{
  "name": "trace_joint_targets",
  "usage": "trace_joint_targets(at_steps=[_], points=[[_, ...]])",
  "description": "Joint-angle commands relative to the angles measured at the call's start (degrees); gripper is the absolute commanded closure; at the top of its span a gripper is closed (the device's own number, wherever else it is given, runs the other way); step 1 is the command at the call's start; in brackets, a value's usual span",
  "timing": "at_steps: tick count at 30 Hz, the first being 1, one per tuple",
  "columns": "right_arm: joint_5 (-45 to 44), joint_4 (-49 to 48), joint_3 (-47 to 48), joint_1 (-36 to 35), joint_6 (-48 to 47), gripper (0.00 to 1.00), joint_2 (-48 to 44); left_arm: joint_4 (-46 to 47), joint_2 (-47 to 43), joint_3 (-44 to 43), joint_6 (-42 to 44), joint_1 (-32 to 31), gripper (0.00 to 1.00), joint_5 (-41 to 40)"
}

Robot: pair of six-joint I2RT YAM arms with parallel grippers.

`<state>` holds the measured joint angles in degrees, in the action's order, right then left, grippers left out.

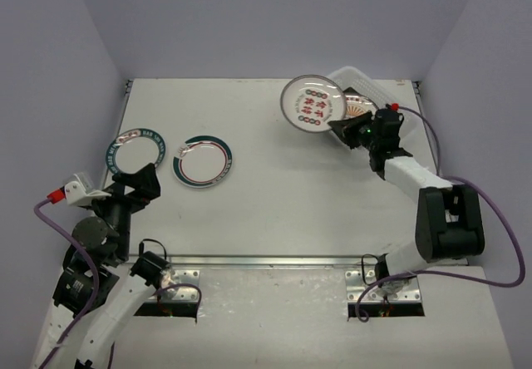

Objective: Place the plates into the plastic bin on the countertop

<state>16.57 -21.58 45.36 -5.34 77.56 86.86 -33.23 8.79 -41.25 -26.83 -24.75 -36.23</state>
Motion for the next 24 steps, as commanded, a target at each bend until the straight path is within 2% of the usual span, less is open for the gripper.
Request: trace_joint_targets(at_steps=[1,3,6,11,12,14,17,18,19,24], points=[[-19.89,13.45,4.52,6.97,4.79,1.0,-1.18,2.39,1.29,-0.52,1.52,0.58,0.0,1.81],[-22.01,17.95,9.71,9.96,2.93,1.0,1.37,2.74,1.59,-0.41,1.92,0.58,0.0,2.37],[-19.53,21.39,14.06,13.3,2.16,1.0,6.68,2.93,2.12,-0.41,2.14,0.58,0.0,3.02],[-15.97,24.45,19.94,14.3,-2.16,1.0,11.68,3.08,2.45,-0.41,2.31,0.58,0.0,3.2],[-13.95,24.19,21.39,14.36,-2.93,0.97,12.56,3.14,2.46,-0.41,2.31,0.58,0.0,3.25],[-11.78,24.2,23.87,14.31,-4.08,0.83,13.93,3.25,2.46,-0.33,2.39,0.58,0.0,3.43],[-10.43,29.03,29.06,14.3,-8.06,0.22,16.18,3.18,2.64,-0.4,2.49,0.63,0.0,3.58],[-9.78,30.06,30.35,14.3,-9.01,0.05,16.74,3.17,2.64,-0.41,2.49,0.67,0.0,3.63],[-9.27,31.54,31.72,14.28,-10.15,0.01,17.11,3.17,2.61,-0.38,2.49,0.65,0.0,3.65],[-10.93,39.89,35.24,13.2,-14.16,0.01,15.28,3.41,2.78,-0.29,2.52,0.58,0.0,3.77]])
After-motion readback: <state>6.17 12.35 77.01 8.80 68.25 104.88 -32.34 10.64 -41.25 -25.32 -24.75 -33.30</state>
